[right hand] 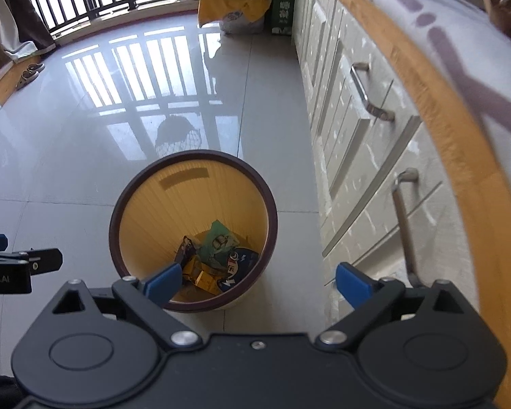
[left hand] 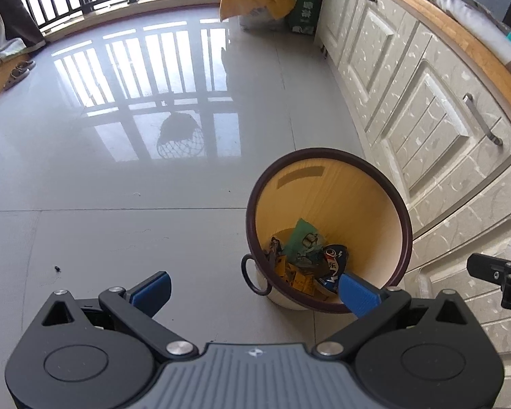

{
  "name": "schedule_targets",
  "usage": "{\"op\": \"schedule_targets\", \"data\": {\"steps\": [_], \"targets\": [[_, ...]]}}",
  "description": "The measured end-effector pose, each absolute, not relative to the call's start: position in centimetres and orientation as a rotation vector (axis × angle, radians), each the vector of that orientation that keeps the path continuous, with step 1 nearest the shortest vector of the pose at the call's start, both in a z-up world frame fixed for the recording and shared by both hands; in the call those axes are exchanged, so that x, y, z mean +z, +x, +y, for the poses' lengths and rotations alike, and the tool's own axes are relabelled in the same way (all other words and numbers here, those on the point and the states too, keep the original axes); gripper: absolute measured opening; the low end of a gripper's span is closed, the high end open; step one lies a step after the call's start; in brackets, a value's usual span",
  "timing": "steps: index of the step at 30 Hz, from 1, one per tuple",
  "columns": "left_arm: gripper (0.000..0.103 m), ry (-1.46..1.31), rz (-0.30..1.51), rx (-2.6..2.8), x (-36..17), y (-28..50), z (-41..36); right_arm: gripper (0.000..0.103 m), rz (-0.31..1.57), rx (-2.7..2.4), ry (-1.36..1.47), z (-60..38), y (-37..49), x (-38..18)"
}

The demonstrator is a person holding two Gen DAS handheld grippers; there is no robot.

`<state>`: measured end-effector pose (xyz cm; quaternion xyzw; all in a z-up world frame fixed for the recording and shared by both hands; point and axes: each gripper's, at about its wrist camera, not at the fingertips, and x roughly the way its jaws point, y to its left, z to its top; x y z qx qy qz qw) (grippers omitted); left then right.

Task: Collect trash
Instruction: 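Move both open grippers up from the wastebasket back toward the bench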

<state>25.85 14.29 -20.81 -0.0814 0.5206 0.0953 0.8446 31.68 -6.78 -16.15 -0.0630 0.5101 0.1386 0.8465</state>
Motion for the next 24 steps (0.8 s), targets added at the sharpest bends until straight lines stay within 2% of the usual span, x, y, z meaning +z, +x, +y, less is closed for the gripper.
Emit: {"op": "schedule_targets", "data": {"steps": [13,24], "targets": [[0.103,-0.136,0.917,0.237,-14.4,20.5,13.2,0.1,0.904,0.289,-0.149,-7.5,27.5,-10.4],[0.103,-0.13,0.697,0.243,-8.4,19.2,11.5,0.1,0.683,0.268,-0.098,-9.9,24.5,-4.0]]}}
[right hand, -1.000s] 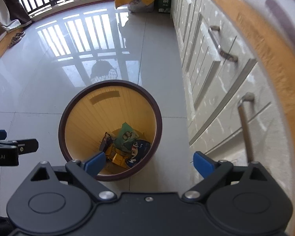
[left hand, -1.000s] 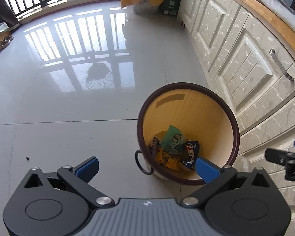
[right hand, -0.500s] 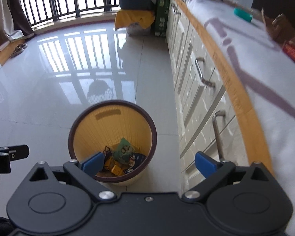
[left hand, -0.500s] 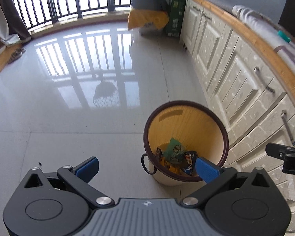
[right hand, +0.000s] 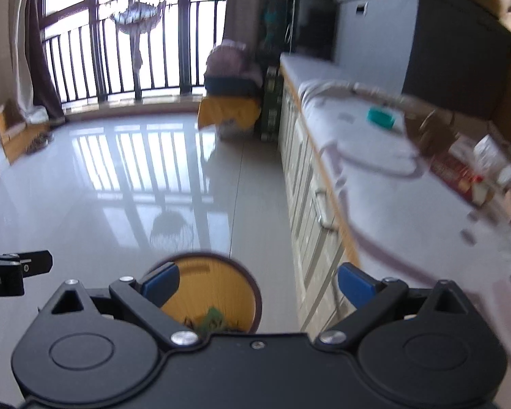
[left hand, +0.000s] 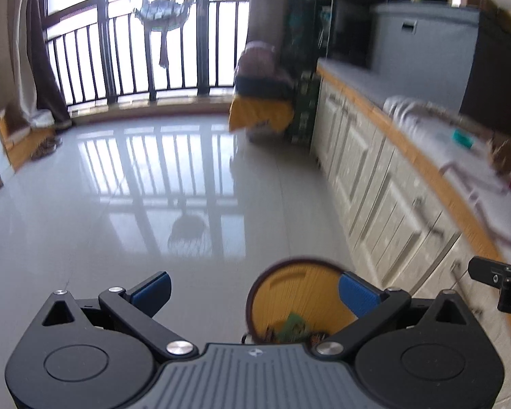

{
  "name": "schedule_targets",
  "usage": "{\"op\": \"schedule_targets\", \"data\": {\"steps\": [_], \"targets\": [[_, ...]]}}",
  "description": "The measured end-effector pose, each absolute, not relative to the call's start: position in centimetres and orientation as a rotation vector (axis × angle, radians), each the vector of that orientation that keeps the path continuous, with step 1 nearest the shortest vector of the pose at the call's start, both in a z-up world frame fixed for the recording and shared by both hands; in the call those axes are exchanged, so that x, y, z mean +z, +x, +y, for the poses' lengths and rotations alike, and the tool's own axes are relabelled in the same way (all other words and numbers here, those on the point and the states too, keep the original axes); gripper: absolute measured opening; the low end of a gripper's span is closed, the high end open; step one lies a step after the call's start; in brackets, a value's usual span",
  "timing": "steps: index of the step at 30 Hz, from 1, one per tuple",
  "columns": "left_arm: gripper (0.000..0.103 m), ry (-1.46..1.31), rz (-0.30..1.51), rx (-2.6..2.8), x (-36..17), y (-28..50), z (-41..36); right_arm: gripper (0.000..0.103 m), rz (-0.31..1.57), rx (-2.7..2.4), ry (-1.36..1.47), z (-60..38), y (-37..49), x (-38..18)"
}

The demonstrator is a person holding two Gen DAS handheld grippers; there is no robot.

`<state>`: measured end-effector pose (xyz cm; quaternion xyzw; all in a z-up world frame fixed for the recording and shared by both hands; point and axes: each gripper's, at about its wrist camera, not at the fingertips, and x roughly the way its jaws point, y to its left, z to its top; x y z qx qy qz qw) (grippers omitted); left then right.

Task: Collect trash
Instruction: 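Move both open grippers up from the wastebasket back toward the bench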

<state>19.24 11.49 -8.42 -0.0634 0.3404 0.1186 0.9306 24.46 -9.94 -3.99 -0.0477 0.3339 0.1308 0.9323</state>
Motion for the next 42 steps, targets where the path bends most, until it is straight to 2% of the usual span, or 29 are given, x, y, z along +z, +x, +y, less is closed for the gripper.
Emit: {"op": "schedule_targets", "data": {"steps": [11,21,31,36,42], "targets": [[0.103,-0.117,0.512,0.106,-2.7,20.2,6.4,0.103,0.485,0.224,-0.022,-16.2,23.0,1.9],[0.103,-0.033,0.453,-0.084,-0.9,23.5,-2.9,0.103,0.364,0.104,-0.046,-26.0,22.3,4.8],[0.103,0.016,0.465,-0.248,-1.5,27.9,-11.6,0.103,0.369,-0.011,-0.039,-35.4,23.3,3.5],[0.103,0.014,0.503,-0.334,-2.7,30.8,-15.3,0.103,0.462,-0.117,-0.035,-38.2,24.5,2.1],[0.103,0.042,0.519,-0.398,-3.8,34.4,-19.3,0.103,0.413,-0.066,0.056,-41.6,26.4,0.2]]}}
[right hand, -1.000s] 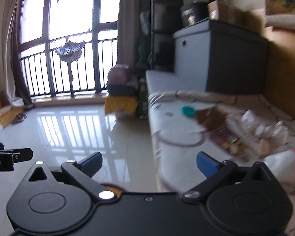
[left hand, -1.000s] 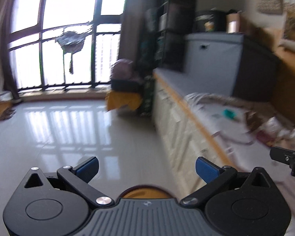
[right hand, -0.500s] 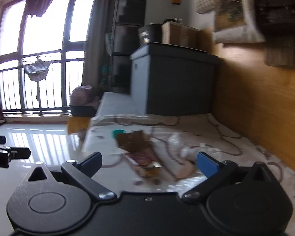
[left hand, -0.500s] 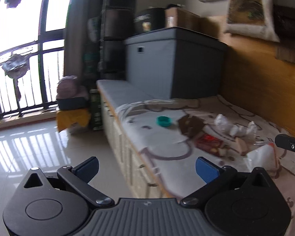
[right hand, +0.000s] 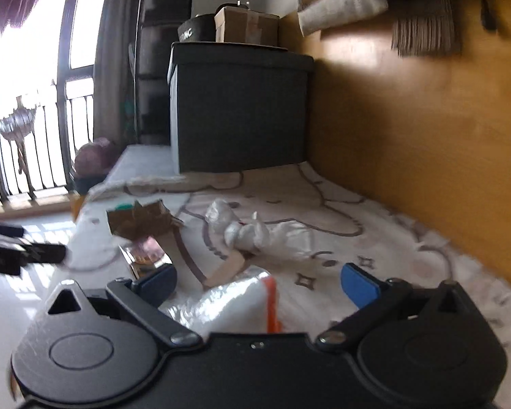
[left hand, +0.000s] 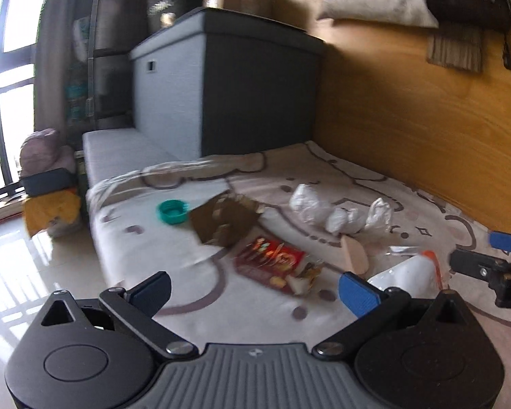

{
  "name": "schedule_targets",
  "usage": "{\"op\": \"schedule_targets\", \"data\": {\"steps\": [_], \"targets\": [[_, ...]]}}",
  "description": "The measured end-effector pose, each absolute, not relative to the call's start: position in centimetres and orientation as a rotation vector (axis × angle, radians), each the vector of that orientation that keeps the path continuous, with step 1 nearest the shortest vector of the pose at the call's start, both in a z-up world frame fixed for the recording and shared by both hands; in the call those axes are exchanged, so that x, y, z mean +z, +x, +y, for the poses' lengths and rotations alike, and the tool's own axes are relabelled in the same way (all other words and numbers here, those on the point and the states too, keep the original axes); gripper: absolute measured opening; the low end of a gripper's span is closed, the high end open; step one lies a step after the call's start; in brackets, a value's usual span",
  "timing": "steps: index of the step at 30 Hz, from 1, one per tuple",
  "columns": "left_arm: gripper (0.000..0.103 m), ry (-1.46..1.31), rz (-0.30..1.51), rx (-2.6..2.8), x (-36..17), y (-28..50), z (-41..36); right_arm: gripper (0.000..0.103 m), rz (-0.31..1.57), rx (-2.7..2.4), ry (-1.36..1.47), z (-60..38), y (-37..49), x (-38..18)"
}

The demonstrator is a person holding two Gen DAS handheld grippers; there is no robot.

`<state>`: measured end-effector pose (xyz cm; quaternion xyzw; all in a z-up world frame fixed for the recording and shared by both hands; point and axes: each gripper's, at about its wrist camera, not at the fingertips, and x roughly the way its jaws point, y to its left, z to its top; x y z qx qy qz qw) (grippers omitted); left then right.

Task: Collect trash
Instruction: 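Move both open grippers up from the wastebasket back toward the bench, then grasp the red snack packet with the left gripper while the right gripper grasps the clear plastic bag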

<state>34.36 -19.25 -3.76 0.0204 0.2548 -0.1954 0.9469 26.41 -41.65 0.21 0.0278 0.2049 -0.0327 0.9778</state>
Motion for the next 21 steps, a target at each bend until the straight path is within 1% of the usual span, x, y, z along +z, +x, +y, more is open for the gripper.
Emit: {"op": "schedule_targets", "data": {"steps": [3,7,11,12,13,14,16,17,18,21], "targets": [[0.103,0.066,0.533,-0.444,-4.6,36.0,-21.2,0.103,0.406,-0.029,0.13,-43.1,28.0,-0.6],[0.103,0.087,0.552,-0.453,-5.8,37.4,-23.1,0.103,0.458,-0.017,0.16,-44.6,30.5,-1.8],[0.103,0.057,0.588,-0.43,-7.2,38.7,-24.0,0.102,0.453,0.093,0.288,-46.5,31.7,-3.1],[0.103,0.048,0.592,-0.422,-7.5,39.0,-24.2,0.1,0.452,0.117,0.316,-46.7,31.8,-3.3],[0.103,0.043,0.597,-0.411,-7.8,39.3,-24.3,0.093,0.452,0.134,0.327,-46.8,31.9,-3.5],[0.102,0.044,0.604,-0.399,-8.0,39.6,-24.5,0.089,0.454,0.154,0.328,-46.7,31.9,-3.7],[0.099,0.061,0.608,-0.372,-8.3,40.0,-24.7,0.086,0.466,0.179,0.33,-46.7,31.9,-4.0],[0.095,0.073,0.605,-0.36,-8.4,40.1,-24.8,0.082,0.475,0.191,0.334,-46.7,32.0,-4.2],[0.092,0.087,0.604,-0.344,-8.6,40.2,-24.9,0.081,0.484,0.205,0.34,-46.6,32.0,-4.3],[0.09,0.105,0.607,-0.309,-8.8,40.4,-24.5,0.076,0.505,0.221,0.336,-46.5,31.4,-4.5]]}}
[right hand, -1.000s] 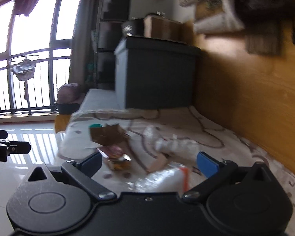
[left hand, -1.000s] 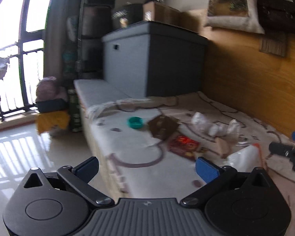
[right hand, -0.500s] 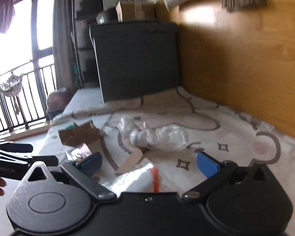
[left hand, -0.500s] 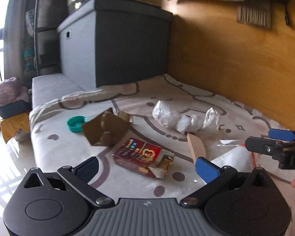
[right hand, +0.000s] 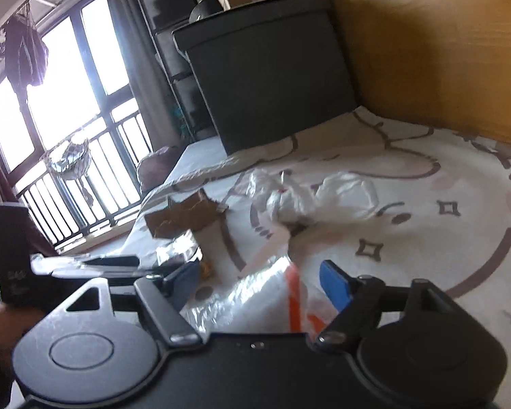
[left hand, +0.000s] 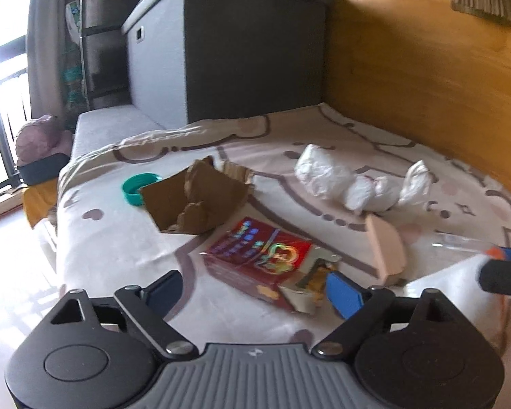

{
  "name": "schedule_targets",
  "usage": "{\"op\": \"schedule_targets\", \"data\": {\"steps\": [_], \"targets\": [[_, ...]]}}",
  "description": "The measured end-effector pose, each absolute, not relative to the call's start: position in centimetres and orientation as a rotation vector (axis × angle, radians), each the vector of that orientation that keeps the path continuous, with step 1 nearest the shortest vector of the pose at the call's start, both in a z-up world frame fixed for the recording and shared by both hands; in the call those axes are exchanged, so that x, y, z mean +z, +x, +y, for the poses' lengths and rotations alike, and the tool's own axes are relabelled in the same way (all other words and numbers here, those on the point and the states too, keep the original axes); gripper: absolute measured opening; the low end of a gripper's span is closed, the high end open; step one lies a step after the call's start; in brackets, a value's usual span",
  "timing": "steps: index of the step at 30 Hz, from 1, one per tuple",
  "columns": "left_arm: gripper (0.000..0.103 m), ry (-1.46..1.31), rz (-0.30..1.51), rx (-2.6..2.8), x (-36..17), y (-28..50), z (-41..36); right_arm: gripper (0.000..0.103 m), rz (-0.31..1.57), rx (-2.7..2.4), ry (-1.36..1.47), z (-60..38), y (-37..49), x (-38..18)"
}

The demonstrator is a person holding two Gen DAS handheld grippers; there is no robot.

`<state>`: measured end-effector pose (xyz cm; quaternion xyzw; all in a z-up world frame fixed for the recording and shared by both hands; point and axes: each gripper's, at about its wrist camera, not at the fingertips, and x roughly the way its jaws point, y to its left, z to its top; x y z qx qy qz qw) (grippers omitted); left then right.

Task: Collect trash
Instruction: 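Grasp the red snack packet with the left gripper while the right gripper grasps the clear plastic bag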

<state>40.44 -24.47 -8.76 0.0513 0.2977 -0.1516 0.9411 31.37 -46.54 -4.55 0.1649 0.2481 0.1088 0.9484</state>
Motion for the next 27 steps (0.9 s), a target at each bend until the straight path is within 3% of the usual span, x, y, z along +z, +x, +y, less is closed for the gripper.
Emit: {"op": "schedule_targets", "data": {"steps": [16,24,27], "targets": [[0.088,0.163,0.612,-0.217,-6.9,40.2,-18.1,0.05,0.62,0.42,0.41,-43.5,26.5,-5.7],[0.099,0.142,0.6,-0.342,-5.8,40.1,-19.4,0.049,0.617,0.396,0.452,-43.5,26.9,-6.0],[0.099,0.138,0.628,-0.363,-6.2,41.1,-20.6,0.042,0.592,0.365,0.528,-44.6,27.2,-6.1]]}}
